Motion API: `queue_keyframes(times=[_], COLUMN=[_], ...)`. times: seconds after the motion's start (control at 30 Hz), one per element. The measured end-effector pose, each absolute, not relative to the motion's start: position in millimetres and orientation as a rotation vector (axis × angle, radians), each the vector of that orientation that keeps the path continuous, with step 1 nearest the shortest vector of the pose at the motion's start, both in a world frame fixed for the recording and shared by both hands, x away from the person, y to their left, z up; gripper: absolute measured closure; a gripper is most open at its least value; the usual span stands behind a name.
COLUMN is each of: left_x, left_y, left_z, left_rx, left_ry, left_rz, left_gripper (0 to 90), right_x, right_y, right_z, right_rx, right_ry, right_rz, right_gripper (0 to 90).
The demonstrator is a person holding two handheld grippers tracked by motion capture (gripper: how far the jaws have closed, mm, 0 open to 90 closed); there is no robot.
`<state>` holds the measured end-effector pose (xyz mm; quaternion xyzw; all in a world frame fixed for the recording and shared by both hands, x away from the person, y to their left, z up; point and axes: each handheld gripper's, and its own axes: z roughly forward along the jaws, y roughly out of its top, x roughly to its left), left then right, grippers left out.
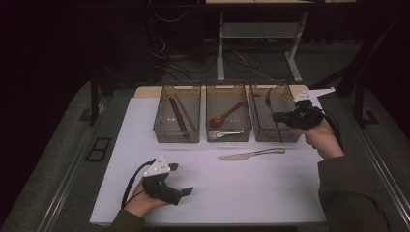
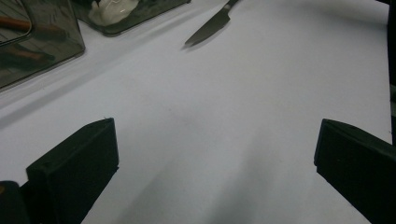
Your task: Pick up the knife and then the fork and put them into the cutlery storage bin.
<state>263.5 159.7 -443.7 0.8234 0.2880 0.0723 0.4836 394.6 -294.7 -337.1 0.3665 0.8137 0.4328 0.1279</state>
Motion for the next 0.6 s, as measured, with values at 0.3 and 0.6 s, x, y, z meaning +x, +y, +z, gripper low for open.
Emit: queue_keyframes(times=[0.3, 0.6], left_x=[264.6, 264.7], left_y=[161.7, 162.2], left_z=[-442.5, -442.7], left_rx=[1.993, 1.994], left_ry=[0.714, 0.708], left_rz=[0.178, 0.17], left_gripper=[0.0, 0.0], right_x=[417.6, 443.5], right_y=[-315.0, -334.0], right_z=[-324.2, -334.9], right_rx=[1.159, 1.274], right_ry=[2.187, 2.084], right_rz=[1.28, 1.222], right_gripper=[83.9, 83.9])
